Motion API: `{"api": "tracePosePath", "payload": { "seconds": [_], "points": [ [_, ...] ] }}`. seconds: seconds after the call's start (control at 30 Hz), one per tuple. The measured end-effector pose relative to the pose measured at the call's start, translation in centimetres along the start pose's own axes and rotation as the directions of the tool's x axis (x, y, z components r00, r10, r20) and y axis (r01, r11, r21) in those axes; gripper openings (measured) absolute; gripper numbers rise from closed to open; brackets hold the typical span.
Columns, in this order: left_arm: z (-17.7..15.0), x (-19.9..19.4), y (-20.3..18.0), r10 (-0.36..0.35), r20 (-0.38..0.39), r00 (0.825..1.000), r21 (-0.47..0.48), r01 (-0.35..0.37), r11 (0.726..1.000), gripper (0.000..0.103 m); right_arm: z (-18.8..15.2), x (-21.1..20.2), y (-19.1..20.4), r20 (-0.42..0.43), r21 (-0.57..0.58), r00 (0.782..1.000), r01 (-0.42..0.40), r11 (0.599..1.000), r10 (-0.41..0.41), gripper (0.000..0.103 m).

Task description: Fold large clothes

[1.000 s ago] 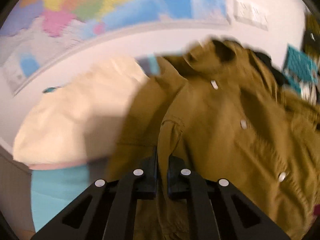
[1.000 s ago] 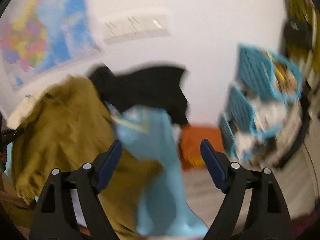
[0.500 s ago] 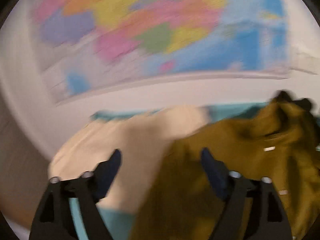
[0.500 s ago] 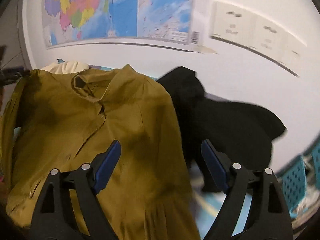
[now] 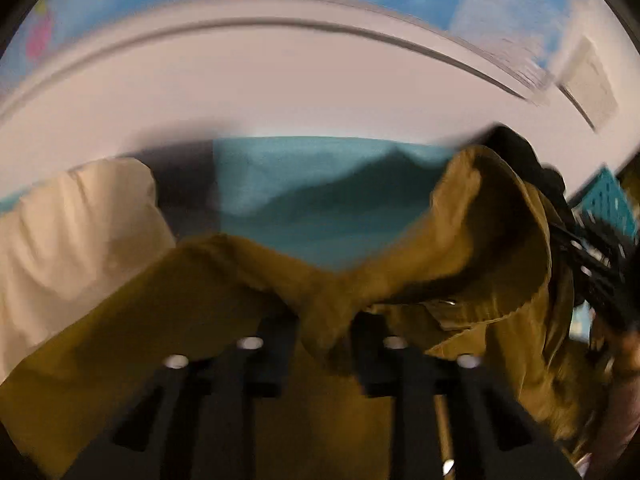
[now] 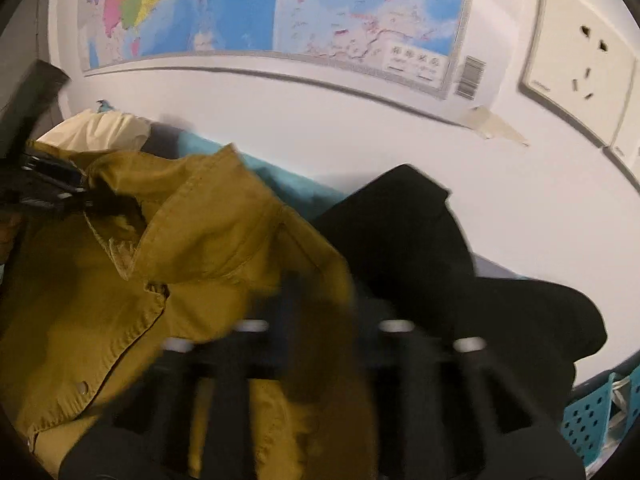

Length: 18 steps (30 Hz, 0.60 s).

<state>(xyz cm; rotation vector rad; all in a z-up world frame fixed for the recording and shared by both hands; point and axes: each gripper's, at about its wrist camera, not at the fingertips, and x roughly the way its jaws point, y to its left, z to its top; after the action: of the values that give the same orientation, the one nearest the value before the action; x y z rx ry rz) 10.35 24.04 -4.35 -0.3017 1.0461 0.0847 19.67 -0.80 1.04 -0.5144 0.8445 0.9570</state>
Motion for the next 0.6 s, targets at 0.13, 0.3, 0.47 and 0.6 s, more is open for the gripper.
{"api": "tracePosePath", "payload": {
  "seconds": [0.13,0.3,0.47,0.6],
  "points": [
    [1.6,-1.8,-0.7,0.026,0.094,0.995,0.014,-0.027,1.000,0.006,1.5,-3.3,-0.6,0.083,0.005,0.997,-0.006,1.000,0.005,0.002],
    [5.0,-4.9,-1.6,0.043,0.167,0.985,0.023,-0.048,0.999,0.004,4.5,-6.2,-4.0,0.214,0.150,0.977,-0.033,0.988,0.000,0.002],
    [6.4,-2.2,-1.3,0.082,0.074,0.994,0.018,-0.083,0.996,0.015,3.5,-1.5,-5.6,0.068,0.235,0.997,0.013,0.972,-0.029,0.003],
    [3.0,-4.2,-0.3,0.127,0.129,0.984,0.042,-0.133,0.990,0.058,2.5,-0.6,-4.5,0.044,0.203,0.994,0.091,0.975,-0.102,0.031]
  ]
}}
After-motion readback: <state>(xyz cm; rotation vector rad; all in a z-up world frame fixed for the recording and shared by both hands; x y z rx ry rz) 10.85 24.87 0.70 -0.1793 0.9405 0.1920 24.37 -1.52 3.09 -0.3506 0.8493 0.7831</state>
